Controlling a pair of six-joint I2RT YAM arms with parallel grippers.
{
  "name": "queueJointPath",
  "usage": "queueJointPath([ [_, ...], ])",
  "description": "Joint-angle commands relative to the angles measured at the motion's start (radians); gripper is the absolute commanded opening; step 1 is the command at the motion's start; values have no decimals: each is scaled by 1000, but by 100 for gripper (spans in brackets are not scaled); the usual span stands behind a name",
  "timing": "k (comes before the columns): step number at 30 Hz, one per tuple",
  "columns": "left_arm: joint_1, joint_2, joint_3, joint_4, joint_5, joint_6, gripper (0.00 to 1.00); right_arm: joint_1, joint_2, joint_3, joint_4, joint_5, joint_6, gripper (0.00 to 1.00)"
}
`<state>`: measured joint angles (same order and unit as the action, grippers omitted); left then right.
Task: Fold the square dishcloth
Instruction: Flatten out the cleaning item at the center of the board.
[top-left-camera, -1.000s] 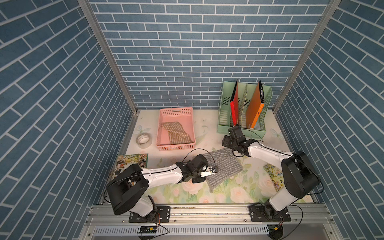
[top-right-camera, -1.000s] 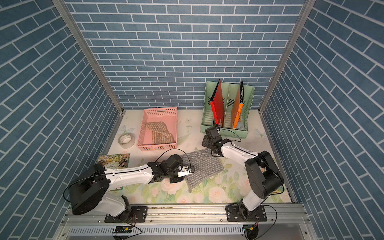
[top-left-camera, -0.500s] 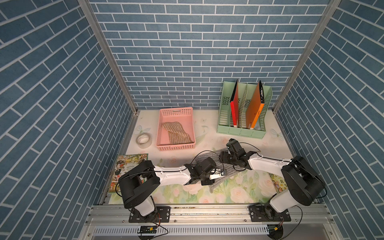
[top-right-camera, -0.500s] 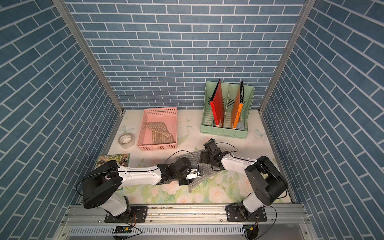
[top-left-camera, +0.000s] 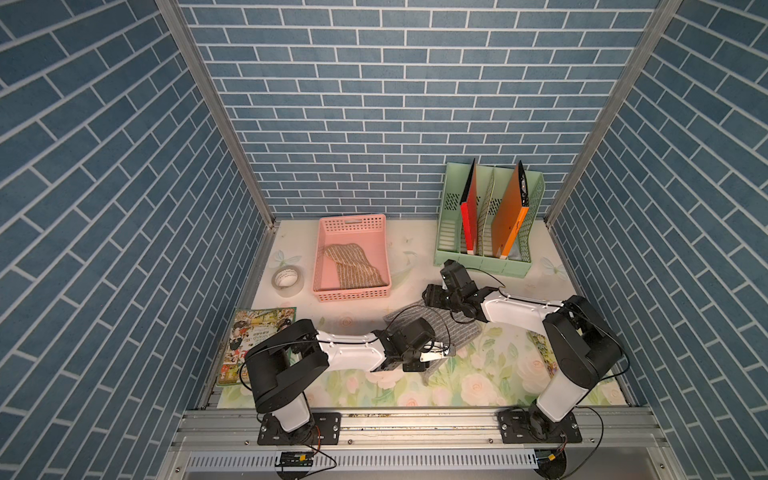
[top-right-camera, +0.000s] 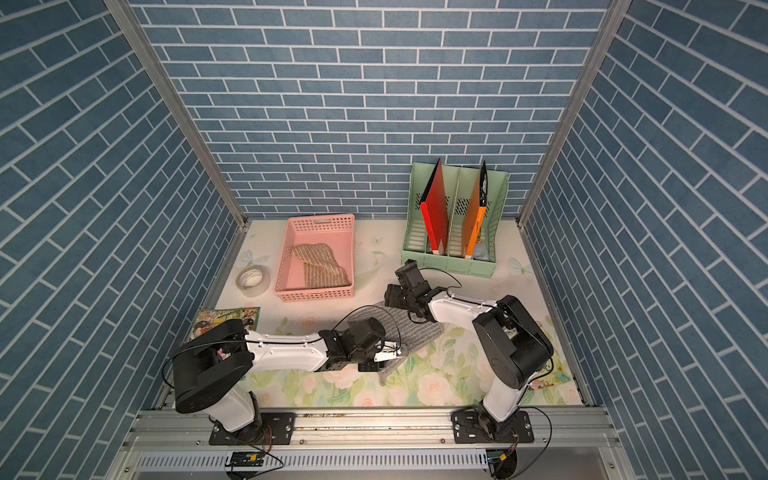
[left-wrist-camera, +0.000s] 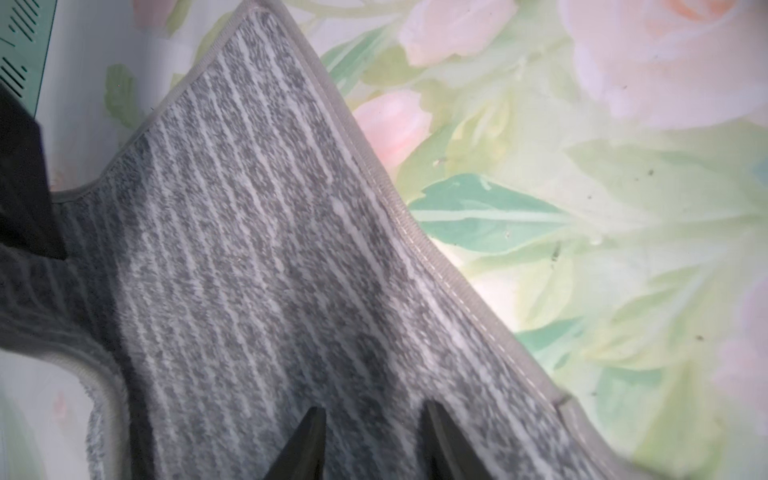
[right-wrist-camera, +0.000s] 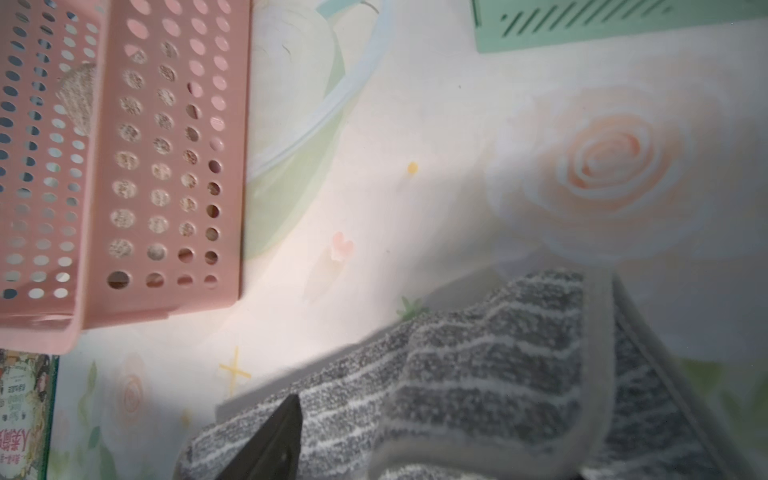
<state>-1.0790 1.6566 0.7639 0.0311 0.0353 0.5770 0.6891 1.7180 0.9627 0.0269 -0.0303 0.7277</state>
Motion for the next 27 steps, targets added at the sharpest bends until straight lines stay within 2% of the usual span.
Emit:
queueJointPath([
  [1, -11, -3, -32, -184, 6, 40, 44, 0, 57, 62, -6, -4, 1, 71],
  [8, -11, -150, -75, -302, 71, 90, 40, -36, 192, 204, -32, -30, -22, 70],
  [12, -10, -230, -109, -367, 103, 119, 39, -60, 212, 284, -129, 28, -44, 70],
  [16, 7, -289, -113, -365, 29, 124, 40, -60, 123, 215, -159, 112, -57, 71],
  [19, 62, -347, -71, -400, 48, 125, 42, -34, 13, 99, -148, 149, -86, 70],
  [23, 109, -418, -58, -408, 92, 125, 44, 38, -31, 17, -153, 98, -146, 61],
  [27, 120, -393, -93, -341, 27, 105, 43, 69, 71, 54, -154, 61, -170, 47],
])
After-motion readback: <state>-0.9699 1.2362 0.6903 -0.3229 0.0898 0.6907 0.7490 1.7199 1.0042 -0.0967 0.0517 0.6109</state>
